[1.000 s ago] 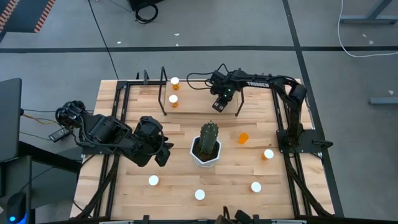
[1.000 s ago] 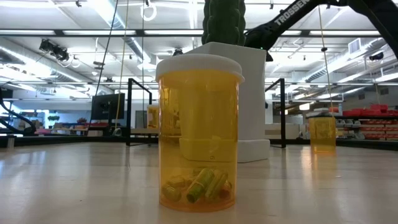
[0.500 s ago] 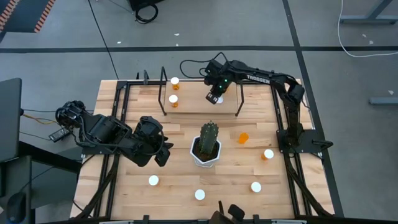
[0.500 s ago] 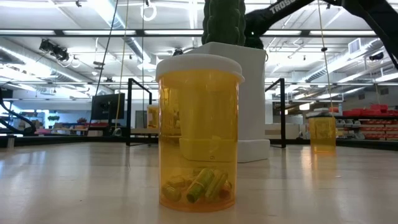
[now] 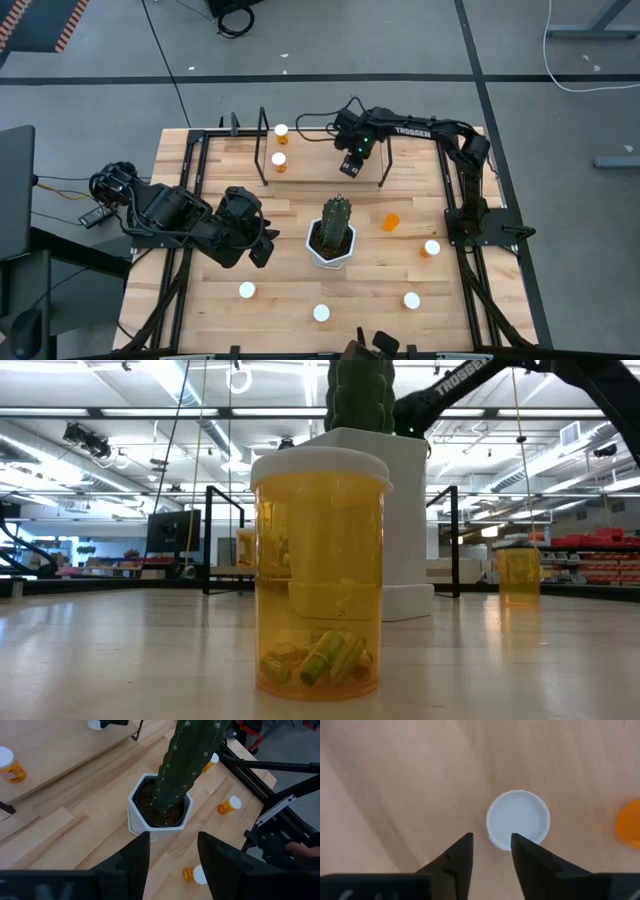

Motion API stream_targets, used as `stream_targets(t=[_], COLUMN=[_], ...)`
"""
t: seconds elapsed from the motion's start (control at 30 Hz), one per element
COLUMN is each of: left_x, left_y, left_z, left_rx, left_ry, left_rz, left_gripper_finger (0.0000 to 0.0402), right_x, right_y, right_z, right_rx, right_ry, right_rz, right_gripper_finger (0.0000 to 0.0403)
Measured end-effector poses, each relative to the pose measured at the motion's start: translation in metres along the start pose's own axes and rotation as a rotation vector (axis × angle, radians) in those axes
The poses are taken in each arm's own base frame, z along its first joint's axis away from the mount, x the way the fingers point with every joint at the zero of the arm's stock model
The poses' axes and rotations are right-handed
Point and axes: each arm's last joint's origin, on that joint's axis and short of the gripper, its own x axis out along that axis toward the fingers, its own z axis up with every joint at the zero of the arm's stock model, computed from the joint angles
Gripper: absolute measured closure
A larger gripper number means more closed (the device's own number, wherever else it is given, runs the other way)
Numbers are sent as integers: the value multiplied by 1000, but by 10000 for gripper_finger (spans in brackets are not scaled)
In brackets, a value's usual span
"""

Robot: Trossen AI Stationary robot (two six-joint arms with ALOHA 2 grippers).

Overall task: Pick and place medicine bottles onto shelf by color
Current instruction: Put the orange medicine bottle on the shelf

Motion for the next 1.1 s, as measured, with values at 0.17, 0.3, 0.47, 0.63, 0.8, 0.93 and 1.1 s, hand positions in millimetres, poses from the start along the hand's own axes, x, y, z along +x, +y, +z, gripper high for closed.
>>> stream_targets(t=[0.17, 0.3, 0.47, 0.63, 0.8, 0.93, 1.1], left_x=[0, 0, 0, 0, 0, 0, 0], left_y=[-3, -5, -6, -6, -6, -6, -6], left_z=[1, 2, 3, 3, 3, 3, 3], left_rx=[-16, -34, -57, -73, -77, -77, -76], left_ry=[-9, -19, -22, -21, -23, -23, -23], left_rz=[-23, -43, -53, -54, -58, -58, -58], left_gripper_finger=[230, 230, 230, 230, 230, 230, 230], right_x=[13, 14, 17, 22, 25, 21, 13], right_y=[-2, -2, -2, -2, -2, -1, 0], right_z=[-4, -6, -7, -11, -12, -8, 1], right_rx=[-2, -8, -9, -30, -39, -40, -33], right_ry=[-15, -22, -28, -23, -26, -37, -51], right_rz=[-11, -11, -10, -2, -2, 16, 44], right_gripper_finger=[251, 265, 303, 347, 388, 396, 398])
